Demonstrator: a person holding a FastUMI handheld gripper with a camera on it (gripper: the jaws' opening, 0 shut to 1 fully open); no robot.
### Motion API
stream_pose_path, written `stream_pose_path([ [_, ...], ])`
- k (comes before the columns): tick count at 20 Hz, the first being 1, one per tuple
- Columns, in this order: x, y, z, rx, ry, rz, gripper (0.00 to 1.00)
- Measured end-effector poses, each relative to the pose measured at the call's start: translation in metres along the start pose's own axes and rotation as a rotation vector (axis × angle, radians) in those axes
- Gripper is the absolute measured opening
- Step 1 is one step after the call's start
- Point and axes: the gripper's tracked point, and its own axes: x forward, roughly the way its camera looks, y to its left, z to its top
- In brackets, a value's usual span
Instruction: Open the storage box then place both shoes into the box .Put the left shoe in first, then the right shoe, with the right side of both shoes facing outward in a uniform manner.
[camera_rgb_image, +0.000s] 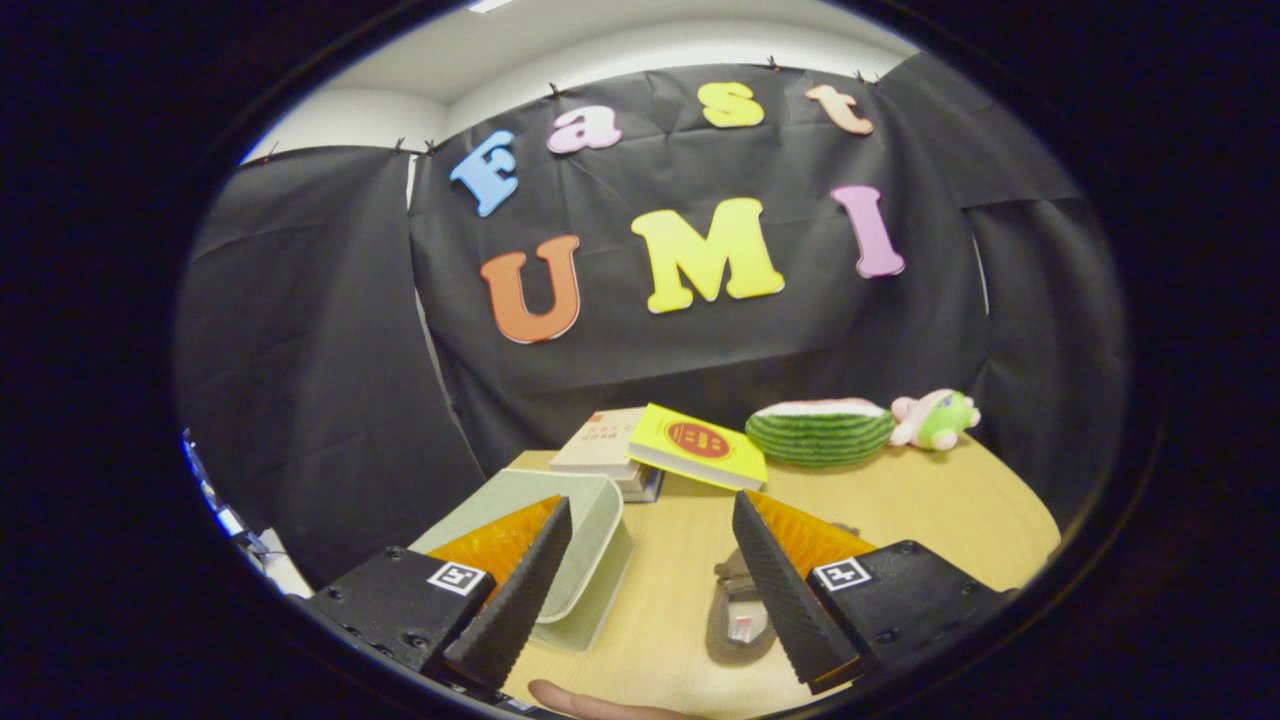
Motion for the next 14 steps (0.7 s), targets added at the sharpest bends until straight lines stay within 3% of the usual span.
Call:
stream_pose_path([
  [7,0.071,-0.007,-0.048,0.146,0.182,0.168,1.00],
  [14,0.116,0.022,-0.075,0.543,0.396,0.466,1.00],
])
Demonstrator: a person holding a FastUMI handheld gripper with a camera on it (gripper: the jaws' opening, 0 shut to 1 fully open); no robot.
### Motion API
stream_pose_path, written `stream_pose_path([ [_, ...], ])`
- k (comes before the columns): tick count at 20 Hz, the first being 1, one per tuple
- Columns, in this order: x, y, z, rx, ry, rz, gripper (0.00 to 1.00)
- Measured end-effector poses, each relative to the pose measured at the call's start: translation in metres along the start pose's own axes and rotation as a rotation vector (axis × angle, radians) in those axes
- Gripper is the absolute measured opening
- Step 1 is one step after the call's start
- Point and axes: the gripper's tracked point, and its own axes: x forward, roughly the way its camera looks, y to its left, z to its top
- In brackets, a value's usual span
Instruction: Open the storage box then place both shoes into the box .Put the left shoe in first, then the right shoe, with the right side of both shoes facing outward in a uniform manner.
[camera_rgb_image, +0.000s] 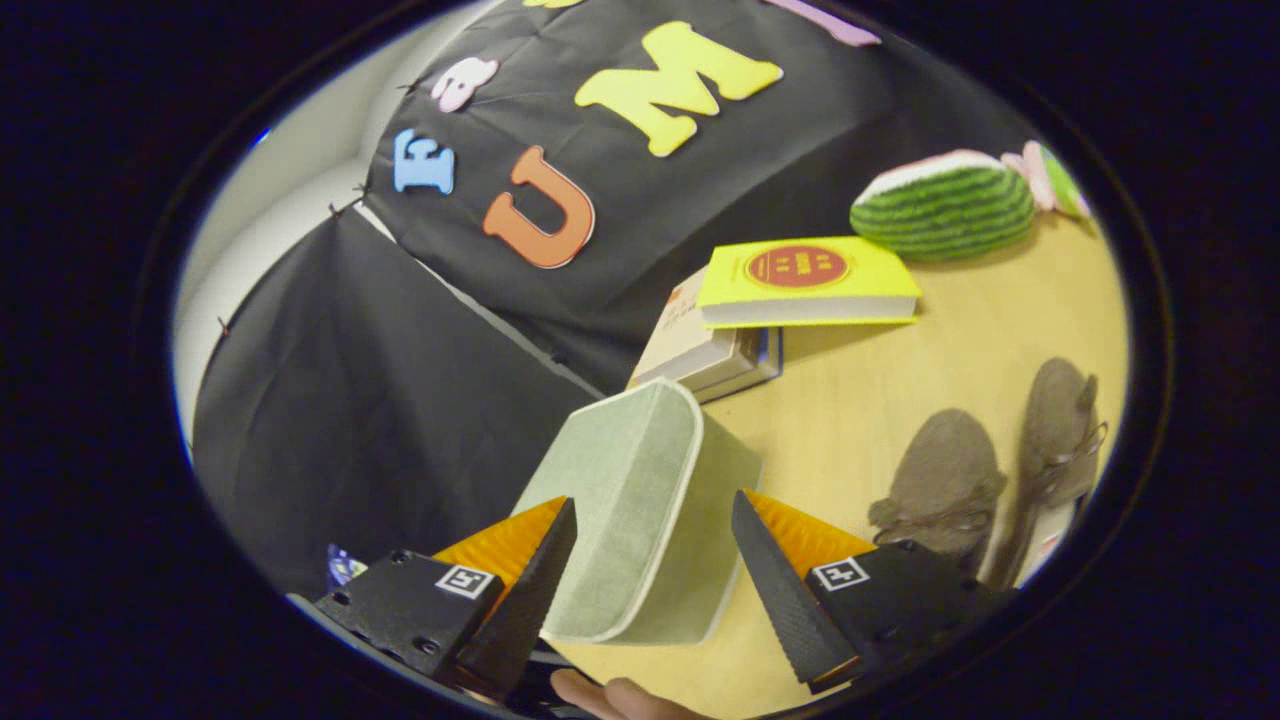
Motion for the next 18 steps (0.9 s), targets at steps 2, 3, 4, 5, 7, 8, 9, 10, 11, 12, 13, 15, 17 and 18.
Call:
stream_pose_path([
  [2,0.011,-0.001,0.005,0.132,0.041,0.079,1.00],
  [3,0.018,-0.004,0.002,0.194,0.077,0.099,1.00],
  [4,0.025,-0.008,0.001,0.235,0.110,0.111,1.00],
  [5,0.031,-0.013,0.002,0.252,0.131,0.110,1.00],
  [7,0.042,-0.022,0.004,0.253,0.153,0.107,1.00],
  [8,0.045,-0.022,0.005,0.261,0.159,0.125,1.00],
  [9,0.048,-0.019,0.007,0.271,0.169,0.150,1.00],
  [10,0.051,-0.015,0.005,0.287,0.182,0.179,1.00],
  [11,0.054,-0.012,0.004,0.302,0.203,0.208,1.00],
  [12,0.058,-0.010,0.000,0.312,0.226,0.228,1.00],
  [13,0.059,-0.007,-0.004,0.313,0.246,0.246,1.00],
  [15,0.061,-0.004,-0.010,0.294,0.285,0.267,1.00],
  [17,0.062,-0.001,-0.015,0.269,0.308,0.272,1.00],
  [18,0.063,0.001,-0.016,0.266,0.311,0.278,1.00],
])
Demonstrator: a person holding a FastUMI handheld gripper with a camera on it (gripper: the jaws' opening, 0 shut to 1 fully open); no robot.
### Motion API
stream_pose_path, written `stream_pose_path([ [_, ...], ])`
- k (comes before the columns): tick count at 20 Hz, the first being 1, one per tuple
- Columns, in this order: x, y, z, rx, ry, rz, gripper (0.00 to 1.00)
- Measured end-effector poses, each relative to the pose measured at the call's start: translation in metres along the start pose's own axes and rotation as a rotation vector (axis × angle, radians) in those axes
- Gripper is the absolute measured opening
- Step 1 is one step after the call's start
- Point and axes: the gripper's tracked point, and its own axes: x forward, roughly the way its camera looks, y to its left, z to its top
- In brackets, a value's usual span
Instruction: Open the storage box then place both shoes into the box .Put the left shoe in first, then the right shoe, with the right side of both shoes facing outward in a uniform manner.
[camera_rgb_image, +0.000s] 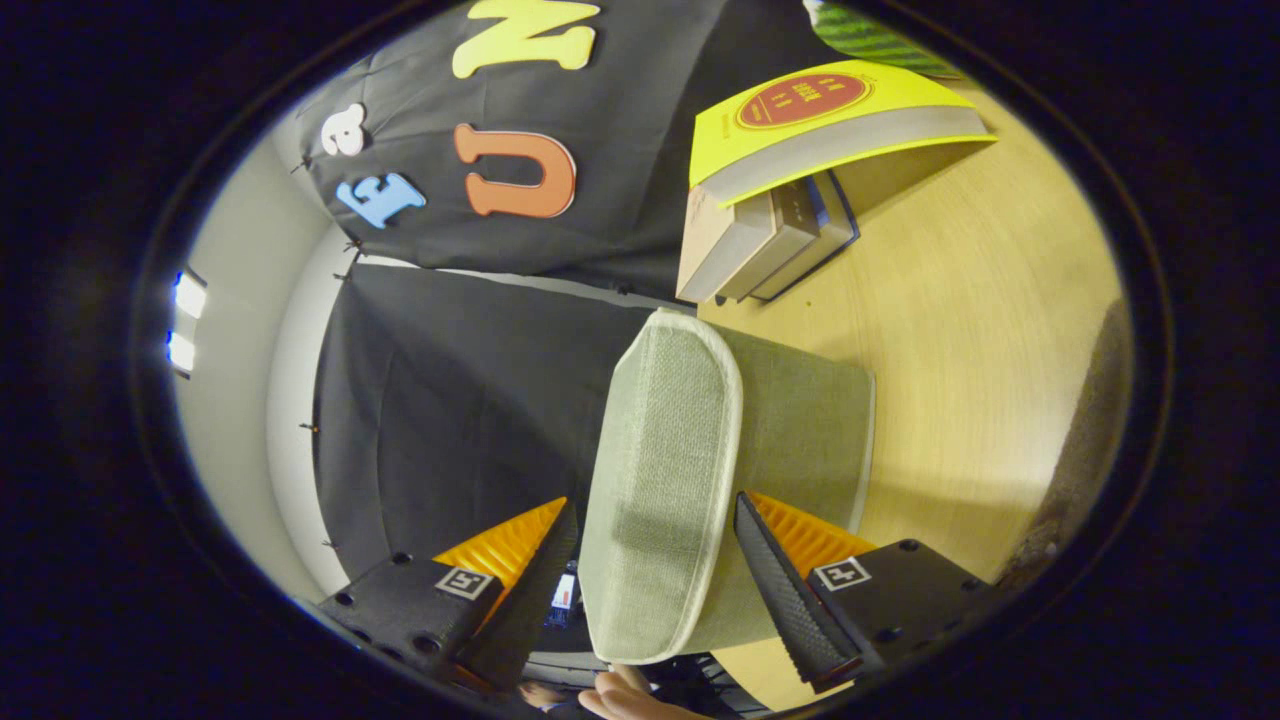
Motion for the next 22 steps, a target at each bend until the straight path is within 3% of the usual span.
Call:
stream_pose_path([
  [4,0.006,-0.002,-0.015,0.020,0.064,-0.022,0.94],
  [10,0.007,-0.007,-0.008,0.027,0.048,-0.049,0.72],
  [17,-0.001,-0.005,-0.002,-0.036,0.016,-0.096,0.59],
  [22,-0.011,0.001,-0.003,-0.072,0.011,-0.116,0.36],
])
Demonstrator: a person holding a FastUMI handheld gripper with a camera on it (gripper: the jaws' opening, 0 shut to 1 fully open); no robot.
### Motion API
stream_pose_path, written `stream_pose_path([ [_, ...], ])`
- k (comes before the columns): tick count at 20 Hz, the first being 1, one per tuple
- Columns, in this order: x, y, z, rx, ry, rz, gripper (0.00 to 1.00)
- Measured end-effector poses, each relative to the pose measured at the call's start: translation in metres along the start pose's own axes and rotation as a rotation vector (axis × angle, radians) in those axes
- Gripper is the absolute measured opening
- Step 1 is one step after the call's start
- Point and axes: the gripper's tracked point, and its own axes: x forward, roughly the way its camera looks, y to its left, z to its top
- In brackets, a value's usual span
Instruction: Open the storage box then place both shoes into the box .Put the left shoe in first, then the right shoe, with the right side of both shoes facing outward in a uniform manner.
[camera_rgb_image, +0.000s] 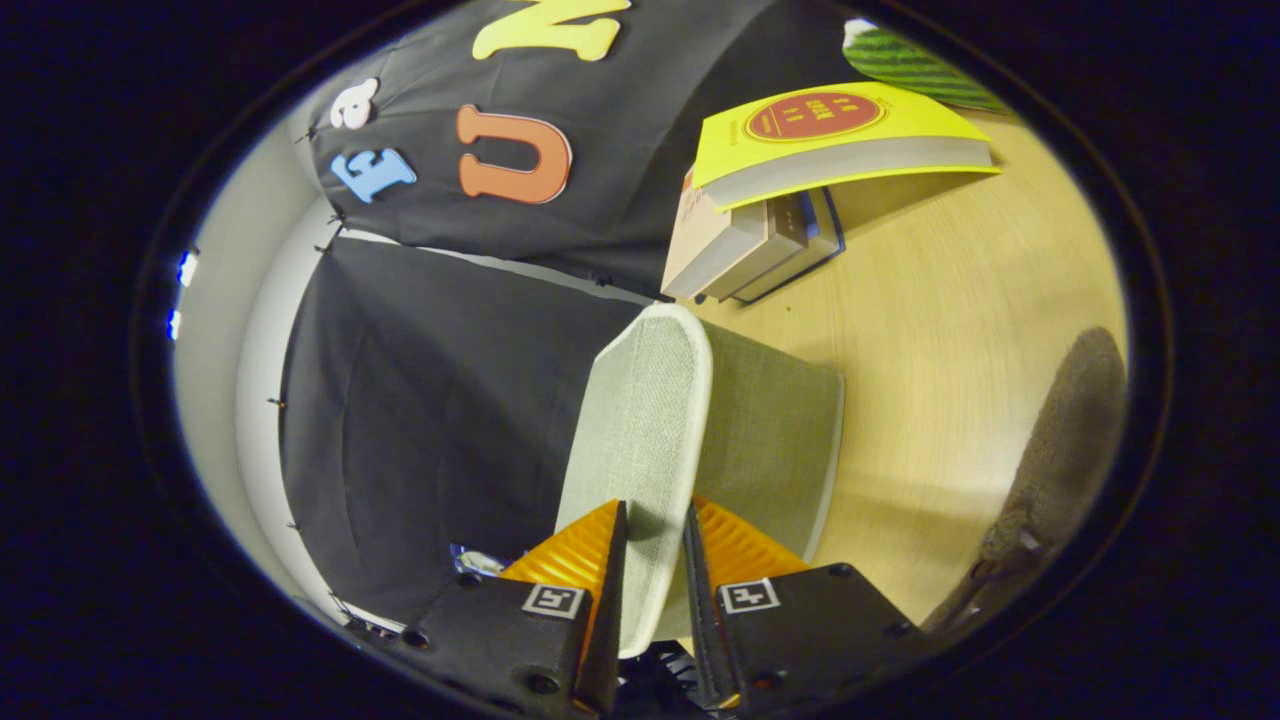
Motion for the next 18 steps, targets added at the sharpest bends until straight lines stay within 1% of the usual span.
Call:
stream_pose_path([
  [4,-0.011,0.014,0.004,-0.030,-0.027,-0.005,0.20],
  [6,-0.013,0.019,0.008,-0.036,-0.048,-0.028,0.13],
  [10,-0.016,0.033,0.009,-0.043,-0.070,-0.060,0.09],
  [13,-0.019,0.049,0.012,-0.052,-0.094,-0.085,0.09],
  [18,-0.019,0.083,0.010,-0.118,-0.100,-0.144,0.10],
])
